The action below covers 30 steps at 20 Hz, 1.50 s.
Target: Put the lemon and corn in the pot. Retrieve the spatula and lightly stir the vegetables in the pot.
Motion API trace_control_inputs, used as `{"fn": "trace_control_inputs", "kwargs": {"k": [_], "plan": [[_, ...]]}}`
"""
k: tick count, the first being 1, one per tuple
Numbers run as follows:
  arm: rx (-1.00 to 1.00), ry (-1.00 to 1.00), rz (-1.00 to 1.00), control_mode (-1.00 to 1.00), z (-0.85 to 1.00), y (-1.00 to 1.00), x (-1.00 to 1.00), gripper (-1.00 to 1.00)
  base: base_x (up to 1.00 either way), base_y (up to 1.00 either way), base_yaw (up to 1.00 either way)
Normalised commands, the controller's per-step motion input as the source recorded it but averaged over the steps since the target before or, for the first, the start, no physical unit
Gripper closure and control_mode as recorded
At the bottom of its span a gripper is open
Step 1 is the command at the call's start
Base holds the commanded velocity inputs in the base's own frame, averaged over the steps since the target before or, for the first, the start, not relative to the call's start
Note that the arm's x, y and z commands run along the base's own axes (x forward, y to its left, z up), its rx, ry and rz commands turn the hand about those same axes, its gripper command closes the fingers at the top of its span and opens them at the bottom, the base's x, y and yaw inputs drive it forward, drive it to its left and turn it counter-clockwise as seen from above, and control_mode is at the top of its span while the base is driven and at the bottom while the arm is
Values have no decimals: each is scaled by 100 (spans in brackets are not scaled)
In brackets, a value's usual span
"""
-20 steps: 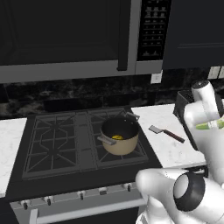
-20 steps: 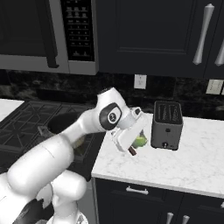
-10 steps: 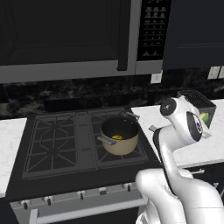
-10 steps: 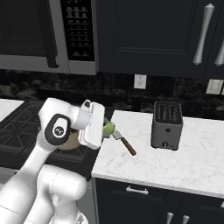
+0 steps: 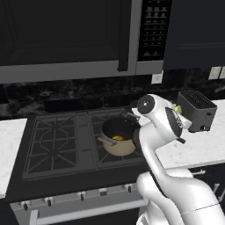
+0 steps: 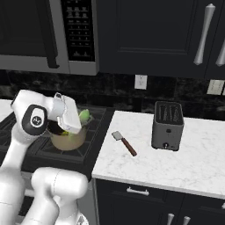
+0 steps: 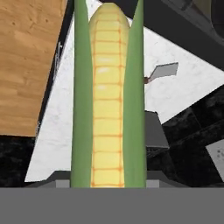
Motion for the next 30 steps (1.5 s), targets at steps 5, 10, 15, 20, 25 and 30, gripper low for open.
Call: {"fn": "trace_control_inputs", "kwargs": {"k": [5,10,15,20,25,30], "plan": [[-7,7,6,-100,14,87,48,100,0,0,0],[-14,0,1,-100,-9,48,45,100,0,0,0],[-15,5,0,-100,-53,45,66,100,0,0,0],[-4,12,2,-100,-64,15,54,100,0,0,0],[0,3,0,-100,-10,0,33,100,0,0,0],[-1,3,0,-100,-20,0,17,100,0,0,0]]}}
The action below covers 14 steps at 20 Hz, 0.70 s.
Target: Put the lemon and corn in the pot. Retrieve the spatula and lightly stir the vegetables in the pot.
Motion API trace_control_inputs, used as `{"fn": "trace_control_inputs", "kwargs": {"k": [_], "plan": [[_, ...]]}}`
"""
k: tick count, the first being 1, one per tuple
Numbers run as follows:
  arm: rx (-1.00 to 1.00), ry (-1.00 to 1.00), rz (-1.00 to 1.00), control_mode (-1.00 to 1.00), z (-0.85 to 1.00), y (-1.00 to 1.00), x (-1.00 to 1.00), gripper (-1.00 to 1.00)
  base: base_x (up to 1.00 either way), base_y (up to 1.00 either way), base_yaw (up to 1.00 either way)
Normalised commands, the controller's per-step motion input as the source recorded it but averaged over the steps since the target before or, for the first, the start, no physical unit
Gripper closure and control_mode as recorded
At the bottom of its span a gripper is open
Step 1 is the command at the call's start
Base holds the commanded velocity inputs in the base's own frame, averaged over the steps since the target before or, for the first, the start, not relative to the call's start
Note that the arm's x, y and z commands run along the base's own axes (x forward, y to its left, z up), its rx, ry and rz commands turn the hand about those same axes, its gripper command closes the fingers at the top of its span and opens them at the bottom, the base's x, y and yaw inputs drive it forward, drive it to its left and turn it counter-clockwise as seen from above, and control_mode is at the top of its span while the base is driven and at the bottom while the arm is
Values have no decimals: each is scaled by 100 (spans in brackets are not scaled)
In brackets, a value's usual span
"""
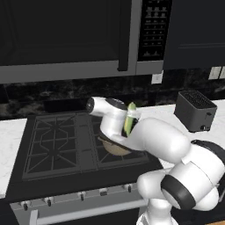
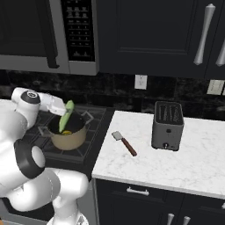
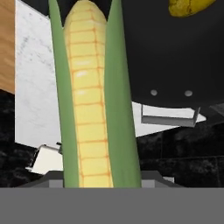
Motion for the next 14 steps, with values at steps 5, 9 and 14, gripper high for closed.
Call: {"fn": "trace_control_inputs", "kwargs": {"k": [5,9,14], "plan": [[-5,2,0,-100,-56,0,22,100,0,0,0],[-8,0,0,-100,-33,0,22,100,0,0,0],[-6,-11,0,-100,-2,0,4,100,0,0,0]]}}
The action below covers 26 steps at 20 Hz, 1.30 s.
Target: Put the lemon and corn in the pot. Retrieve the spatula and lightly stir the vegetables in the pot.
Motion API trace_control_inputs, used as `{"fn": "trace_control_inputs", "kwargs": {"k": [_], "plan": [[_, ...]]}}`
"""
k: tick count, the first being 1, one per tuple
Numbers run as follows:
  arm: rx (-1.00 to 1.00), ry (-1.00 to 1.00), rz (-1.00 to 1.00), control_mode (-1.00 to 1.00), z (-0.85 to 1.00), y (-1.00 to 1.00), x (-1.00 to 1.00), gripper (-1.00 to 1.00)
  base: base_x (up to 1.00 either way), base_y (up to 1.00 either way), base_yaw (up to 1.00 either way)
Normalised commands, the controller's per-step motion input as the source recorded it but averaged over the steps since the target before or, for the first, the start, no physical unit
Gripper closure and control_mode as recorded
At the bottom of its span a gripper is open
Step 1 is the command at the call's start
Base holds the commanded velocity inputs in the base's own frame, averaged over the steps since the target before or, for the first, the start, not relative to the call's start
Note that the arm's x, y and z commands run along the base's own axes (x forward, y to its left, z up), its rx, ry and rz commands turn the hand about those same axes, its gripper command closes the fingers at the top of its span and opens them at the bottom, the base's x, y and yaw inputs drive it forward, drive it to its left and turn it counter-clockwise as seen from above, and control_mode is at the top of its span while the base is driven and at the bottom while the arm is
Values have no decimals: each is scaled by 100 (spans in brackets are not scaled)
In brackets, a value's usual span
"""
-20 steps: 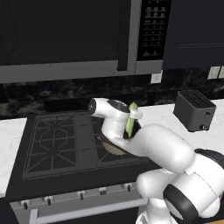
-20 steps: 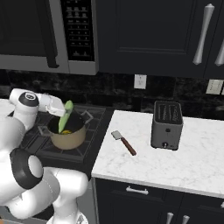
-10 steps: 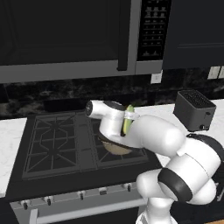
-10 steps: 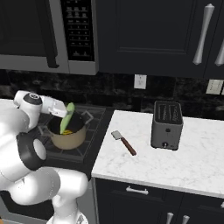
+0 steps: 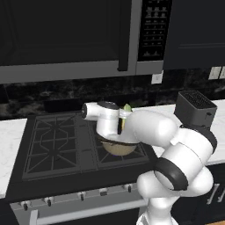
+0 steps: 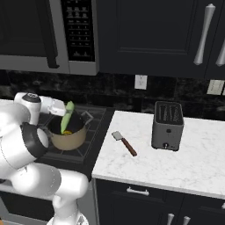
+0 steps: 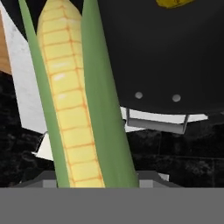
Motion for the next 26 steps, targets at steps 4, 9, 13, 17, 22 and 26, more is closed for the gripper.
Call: {"fn": "trace_control_inputs", "kwargs": {"k": [4,9,13,17,22,26], "plan": [[-2,-2,2,-100,-34,0,0,100,0,0,0],[-1,0,0,-100,-43,0,0,100,0,0,0],[0,0,0,-100,-5,0,0,-100,0,0,0],[0,0,0,-100,5,0,0,-100,0,0,0],[6,0,0,-100,52,0,-18,-100,0,0,0],[17,0,0,-100,80,0,-68,-100,0,0,0]]}}
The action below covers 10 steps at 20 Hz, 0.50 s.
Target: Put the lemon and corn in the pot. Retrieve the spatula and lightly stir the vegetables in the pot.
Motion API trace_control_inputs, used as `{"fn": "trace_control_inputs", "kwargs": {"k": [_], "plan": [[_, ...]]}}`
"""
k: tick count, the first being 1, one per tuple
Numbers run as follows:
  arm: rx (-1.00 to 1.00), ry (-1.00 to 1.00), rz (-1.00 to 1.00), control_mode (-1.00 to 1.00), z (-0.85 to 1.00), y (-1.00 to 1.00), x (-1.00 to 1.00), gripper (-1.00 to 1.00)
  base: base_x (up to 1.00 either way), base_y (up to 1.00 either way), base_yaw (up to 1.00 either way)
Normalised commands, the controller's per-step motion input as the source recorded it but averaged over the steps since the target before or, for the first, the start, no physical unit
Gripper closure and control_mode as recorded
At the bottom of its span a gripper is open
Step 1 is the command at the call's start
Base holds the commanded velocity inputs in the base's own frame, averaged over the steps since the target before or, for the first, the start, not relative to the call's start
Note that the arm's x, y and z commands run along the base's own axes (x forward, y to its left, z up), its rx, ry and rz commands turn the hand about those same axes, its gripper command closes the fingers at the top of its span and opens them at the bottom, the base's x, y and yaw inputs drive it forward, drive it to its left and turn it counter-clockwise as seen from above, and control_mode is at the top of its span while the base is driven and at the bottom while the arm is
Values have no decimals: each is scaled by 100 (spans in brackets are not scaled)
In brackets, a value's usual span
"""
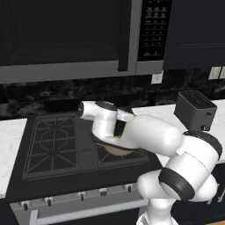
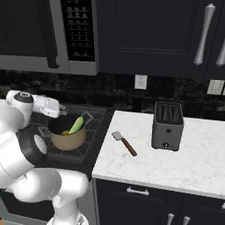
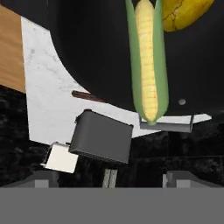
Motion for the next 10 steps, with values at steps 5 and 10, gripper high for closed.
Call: {"fn": "trace_control_inputs", "kwargs": {"k": [5,10], "plan": [[29,0,0,-100,24,-39,-94,-100,0,0,0],[25,0,0,-100,0,-94,-89,-100,0,0,0]]}}
